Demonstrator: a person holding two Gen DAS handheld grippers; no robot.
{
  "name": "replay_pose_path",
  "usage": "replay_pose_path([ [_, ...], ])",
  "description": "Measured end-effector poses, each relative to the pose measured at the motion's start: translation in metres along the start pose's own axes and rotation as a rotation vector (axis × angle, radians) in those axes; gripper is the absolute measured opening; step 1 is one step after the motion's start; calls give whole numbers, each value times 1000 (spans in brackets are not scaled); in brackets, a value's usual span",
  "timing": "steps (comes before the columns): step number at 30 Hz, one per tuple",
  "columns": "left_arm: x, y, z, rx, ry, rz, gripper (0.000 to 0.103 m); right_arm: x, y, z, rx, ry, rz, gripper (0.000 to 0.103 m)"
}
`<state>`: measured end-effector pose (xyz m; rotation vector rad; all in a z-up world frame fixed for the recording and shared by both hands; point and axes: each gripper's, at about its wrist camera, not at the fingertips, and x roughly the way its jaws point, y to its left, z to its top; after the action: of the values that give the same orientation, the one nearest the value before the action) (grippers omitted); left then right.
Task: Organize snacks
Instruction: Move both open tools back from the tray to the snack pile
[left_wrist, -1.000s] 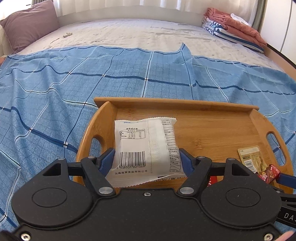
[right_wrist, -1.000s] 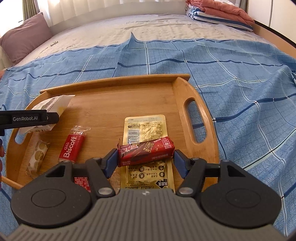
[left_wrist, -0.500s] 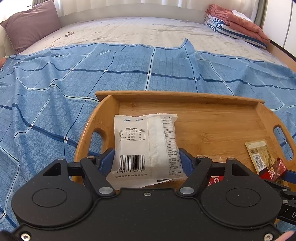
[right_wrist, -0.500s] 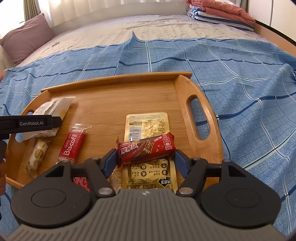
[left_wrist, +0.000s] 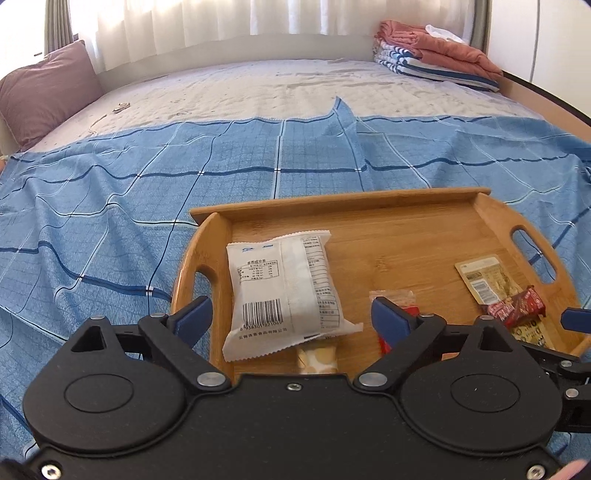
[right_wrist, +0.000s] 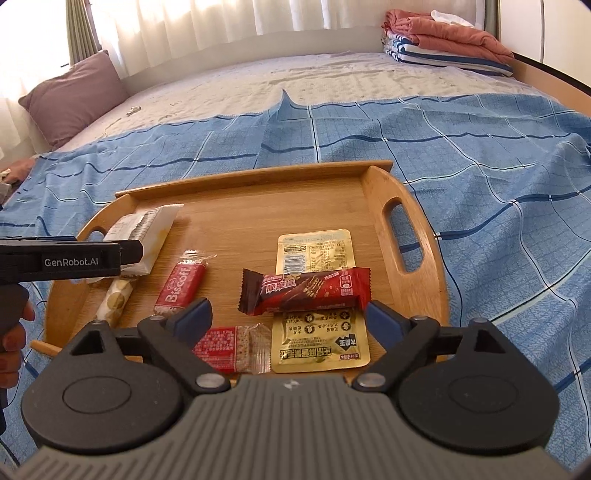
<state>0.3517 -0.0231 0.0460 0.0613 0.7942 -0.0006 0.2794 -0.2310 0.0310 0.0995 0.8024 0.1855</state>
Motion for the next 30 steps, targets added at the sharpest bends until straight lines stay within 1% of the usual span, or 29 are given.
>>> replay_pose_path([
  [8, -48, -1, -30, 31, -16, -70, 95, -40, 10, -21, -54, -49, 24, 97],
  [12, -71, -2, -48, 31, -30, -95, 96, -62, 12, -36, -77, -76, 32, 97],
  [16, -90, -1, -67, 20, -43, -122, 96, -80, 7, -55, -70, -89, 40, 99],
  [23, -116, 5, -102, 9, -55, -145, 96, -106, 2, -95, -80, -102, 16, 100],
  [30, -141, 2, -136, 79, -86, -134, 96, -123, -5, -129, -58, -110, -10, 100],
])
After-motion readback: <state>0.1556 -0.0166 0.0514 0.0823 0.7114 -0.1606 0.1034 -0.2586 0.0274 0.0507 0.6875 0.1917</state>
